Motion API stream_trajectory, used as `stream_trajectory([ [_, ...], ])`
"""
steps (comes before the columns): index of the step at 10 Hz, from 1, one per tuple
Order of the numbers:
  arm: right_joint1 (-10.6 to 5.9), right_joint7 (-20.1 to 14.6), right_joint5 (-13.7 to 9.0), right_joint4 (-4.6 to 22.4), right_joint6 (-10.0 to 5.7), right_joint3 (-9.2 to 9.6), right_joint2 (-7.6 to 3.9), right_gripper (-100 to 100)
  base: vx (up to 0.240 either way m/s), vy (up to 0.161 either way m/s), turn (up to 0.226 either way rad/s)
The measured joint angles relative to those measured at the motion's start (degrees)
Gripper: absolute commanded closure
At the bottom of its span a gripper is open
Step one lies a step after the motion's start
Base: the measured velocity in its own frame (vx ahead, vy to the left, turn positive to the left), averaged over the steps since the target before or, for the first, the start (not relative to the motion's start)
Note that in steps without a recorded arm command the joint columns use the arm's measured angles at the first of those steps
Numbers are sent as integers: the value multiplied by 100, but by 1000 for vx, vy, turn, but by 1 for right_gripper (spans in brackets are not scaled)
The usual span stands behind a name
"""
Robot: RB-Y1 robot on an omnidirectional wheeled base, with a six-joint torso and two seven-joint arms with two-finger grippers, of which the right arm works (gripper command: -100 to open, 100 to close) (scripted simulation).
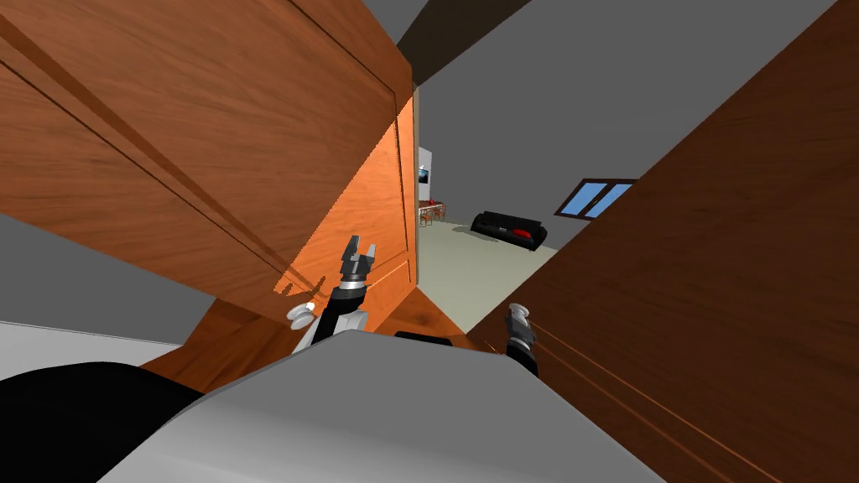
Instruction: Pull the door open
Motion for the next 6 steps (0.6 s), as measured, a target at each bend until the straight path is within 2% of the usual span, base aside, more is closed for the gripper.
stream_trajectory([
  [4, -3, 18, 11, 4, 13, 19, 16, 100, -11, 2, 5],
  [6, 7, -19, 32, -33, 16, 55, -22, 100, -151, 15, 60],
])
